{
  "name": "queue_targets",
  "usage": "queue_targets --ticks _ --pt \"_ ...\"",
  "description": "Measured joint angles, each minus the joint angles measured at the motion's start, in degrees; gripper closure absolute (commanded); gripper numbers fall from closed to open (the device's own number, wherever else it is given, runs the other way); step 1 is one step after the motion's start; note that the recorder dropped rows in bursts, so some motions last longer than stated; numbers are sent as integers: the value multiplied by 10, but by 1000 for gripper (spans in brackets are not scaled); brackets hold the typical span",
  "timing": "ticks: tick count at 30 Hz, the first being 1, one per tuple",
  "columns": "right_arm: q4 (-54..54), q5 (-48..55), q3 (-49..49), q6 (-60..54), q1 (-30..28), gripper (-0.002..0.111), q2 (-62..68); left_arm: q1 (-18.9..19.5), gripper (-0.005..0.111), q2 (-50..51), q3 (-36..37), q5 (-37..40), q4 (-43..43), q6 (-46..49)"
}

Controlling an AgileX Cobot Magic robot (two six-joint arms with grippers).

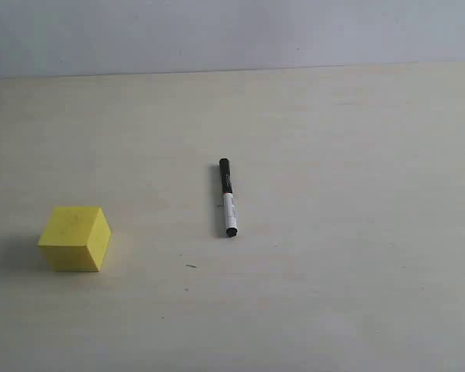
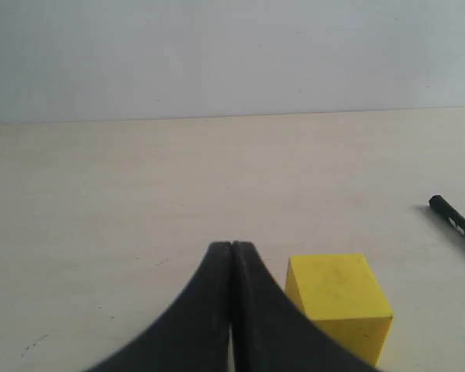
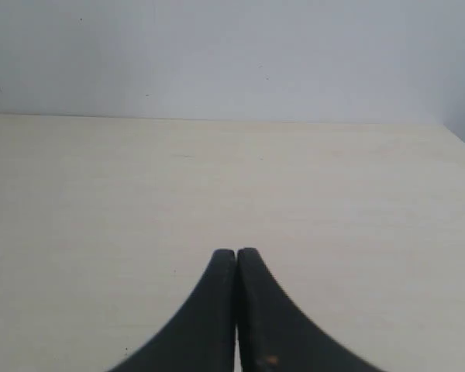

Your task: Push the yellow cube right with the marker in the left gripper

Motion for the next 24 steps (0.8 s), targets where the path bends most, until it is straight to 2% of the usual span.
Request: queue_targets --ticks 13,16,24 --pt "0 0 0 0 0 108 0 0 107 0 0 -3 0 0" --pt "0 0 0 0 0 108 0 0 107 1 2 -46 -10 -7" --pt "0 0 0 0 0 108 0 0 107 1 2 -206 -158 -149"
